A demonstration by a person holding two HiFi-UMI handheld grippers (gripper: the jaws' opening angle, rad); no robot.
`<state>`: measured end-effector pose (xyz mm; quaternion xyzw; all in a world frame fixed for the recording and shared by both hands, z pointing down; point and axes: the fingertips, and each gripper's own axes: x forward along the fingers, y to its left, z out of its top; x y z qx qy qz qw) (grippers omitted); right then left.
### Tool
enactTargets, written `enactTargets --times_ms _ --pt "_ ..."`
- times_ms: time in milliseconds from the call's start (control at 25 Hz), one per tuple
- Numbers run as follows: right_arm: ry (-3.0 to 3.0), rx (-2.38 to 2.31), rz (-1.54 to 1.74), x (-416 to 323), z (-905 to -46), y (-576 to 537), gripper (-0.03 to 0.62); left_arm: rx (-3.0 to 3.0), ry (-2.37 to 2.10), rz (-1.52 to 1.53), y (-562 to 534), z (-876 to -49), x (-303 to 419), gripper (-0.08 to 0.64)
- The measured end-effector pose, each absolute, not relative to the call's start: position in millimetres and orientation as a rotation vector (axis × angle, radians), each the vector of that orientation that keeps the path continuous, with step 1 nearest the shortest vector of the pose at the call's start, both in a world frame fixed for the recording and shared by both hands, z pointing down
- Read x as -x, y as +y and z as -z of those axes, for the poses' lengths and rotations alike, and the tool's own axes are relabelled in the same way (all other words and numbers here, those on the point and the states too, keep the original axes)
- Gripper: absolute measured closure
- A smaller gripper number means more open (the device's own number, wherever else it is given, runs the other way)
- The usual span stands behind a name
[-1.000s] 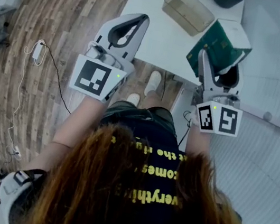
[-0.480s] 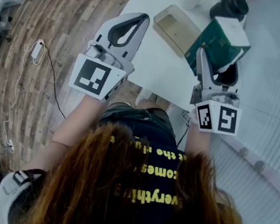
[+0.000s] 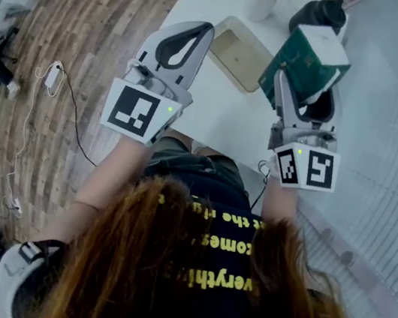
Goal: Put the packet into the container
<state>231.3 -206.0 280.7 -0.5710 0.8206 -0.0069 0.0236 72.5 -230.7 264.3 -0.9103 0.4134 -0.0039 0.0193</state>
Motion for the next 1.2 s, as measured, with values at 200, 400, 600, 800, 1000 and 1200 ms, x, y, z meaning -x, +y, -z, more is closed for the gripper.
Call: enactTargets --times_ms 200,400,600,800,1000,1200 --pt "2.565 1.779 0.048 -230.9 -281.2 -212.8 0.232 2.838 1.263 0.025 -242.3 -259.0 -79.3 0.558" --pt "2.569 1.784 0.074 -229.5 -286.0 -229.5 0.232 2.849 1.253 0.03 -261.8 -264.0 -78.9 0.558" --pt "2.583 1.81 0.102 -223.0 -294.0 -240.6 0.232 2.879 1.194 -0.005 -277.0 -267.0 -79.0 0.558" --pt "2.651 1.843 0.093 -209.9 -302.2 -256.1 0.232 2.897 1.14 -0.023 -291.8 -265.8 -77.3 0.558" --pt "2.733 1.872 0.151 -199.7 -323.1 -273.6 0.232 2.914 1.127 -0.029 -307.4 -269.8 -65.5 0.558" --pt "2.887 1.832 0.262 -196.5 -360.0 -280.7 0.232 2.917 1.128 -0.026 -306.4 -275.1 -60.9 0.558"
